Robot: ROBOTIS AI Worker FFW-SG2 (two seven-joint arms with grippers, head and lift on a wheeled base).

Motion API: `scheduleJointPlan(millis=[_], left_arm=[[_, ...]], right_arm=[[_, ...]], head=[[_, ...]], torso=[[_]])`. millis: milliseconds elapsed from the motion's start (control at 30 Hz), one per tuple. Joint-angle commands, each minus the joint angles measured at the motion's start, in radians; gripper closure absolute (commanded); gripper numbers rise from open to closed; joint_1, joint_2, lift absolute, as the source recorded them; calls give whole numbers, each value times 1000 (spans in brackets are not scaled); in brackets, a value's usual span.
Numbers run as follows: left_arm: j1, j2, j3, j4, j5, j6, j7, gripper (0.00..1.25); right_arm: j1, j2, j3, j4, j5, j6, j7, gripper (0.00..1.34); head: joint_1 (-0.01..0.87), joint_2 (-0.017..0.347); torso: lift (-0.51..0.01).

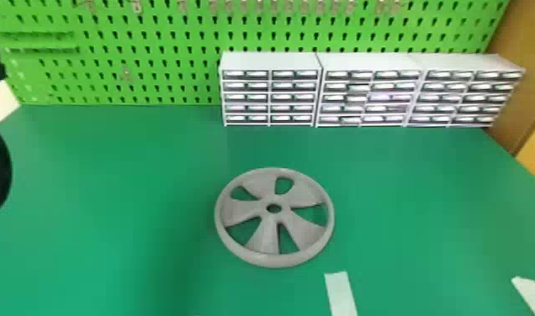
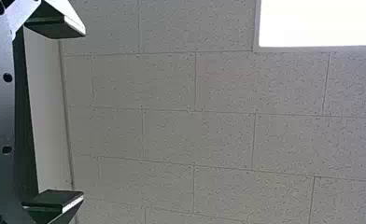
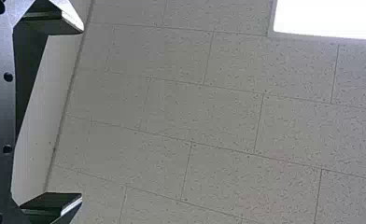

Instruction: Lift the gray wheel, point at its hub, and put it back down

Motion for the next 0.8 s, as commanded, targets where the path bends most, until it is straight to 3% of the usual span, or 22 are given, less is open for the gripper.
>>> scheduleJointPlan(millis=[0, 767], left_arm=[[-3, 0, -1, 0, -1, 0, 0, 70], [2, -2, -4, -1, -10, -2, 3, 70]], right_arm=[[3, -1, 0, 0, 2, 0, -2, 44], [1, -1, 3, -8, 0, 2, -5, 38]], head=[[692, 48], [692, 48]], torso=[[-88], [-88]])
